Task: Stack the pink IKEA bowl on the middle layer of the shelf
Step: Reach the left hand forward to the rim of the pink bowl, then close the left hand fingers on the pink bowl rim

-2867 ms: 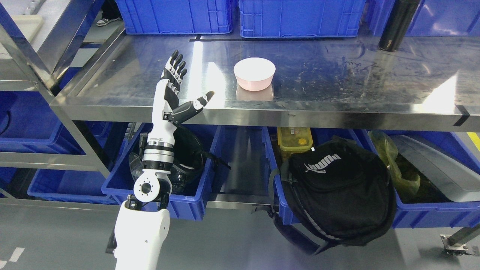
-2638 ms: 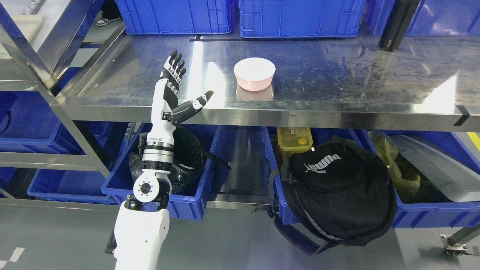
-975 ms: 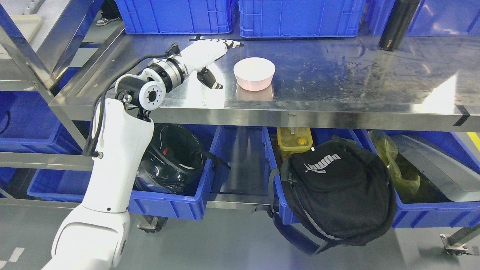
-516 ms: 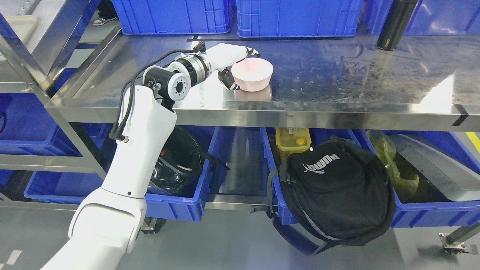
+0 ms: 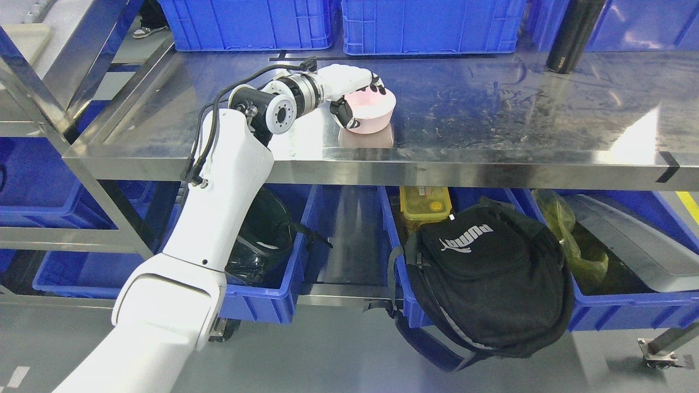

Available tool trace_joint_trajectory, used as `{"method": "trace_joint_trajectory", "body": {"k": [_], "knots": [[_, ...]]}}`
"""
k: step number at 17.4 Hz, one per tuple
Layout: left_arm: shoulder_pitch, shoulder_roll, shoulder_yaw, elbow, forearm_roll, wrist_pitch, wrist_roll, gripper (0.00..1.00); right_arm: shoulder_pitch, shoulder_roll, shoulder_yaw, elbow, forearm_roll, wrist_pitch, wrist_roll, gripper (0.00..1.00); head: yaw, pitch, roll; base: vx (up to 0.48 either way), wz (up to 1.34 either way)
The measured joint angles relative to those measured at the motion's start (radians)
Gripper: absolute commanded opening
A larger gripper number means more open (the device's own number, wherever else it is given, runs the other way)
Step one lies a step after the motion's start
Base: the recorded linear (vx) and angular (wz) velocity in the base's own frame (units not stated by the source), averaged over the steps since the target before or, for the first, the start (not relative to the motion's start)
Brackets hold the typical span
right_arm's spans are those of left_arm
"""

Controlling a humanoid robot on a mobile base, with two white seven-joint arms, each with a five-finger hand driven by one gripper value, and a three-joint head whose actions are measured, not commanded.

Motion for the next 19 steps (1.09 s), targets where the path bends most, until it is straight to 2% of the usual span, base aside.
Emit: {"method": "trace_joint_trajectory", "body": {"k": [2,8,12,16,19], "knots": [[-0.011,-0.006,-0.004,0.029,-0.002,0.000,0.004,0.62,0.000,0.000,0.000,0.000,0.000,0.000,0.000,1.00,0.0000,0.000,0.000,0.000,0.00],[-0.041,-0.019,-0.016,0.122,-0.006,-0.008,0.028,0.48,0.000,0.000,0.000,0.000,0.000,0.000,0.000,1.00,0.0000,0.000,0.000,0.000,0.00],[-0.057,-0.024,-0.023,0.169,-0.007,-0.015,0.055,0.44,0.000,0.000,0.000,0.000,0.000,0.000,0.000,1.00,0.0000,0.000,0.000,0.000,0.00],[-0.067,-0.028,-0.036,0.203,-0.007,-0.025,0.062,0.30,0.000,0.000,0.000,0.000,0.000,0.000,0.000,1.00,0.0000,0.000,0.000,0.000,0.00],[-0.071,-0.029,-0.045,0.220,-0.007,-0.029,0.062,0.24,0.000,0.000,0.000,0.000,0.000,0.000,0.000,1.00,0.0000,0.000,0.000,0.000,0.00]]}}
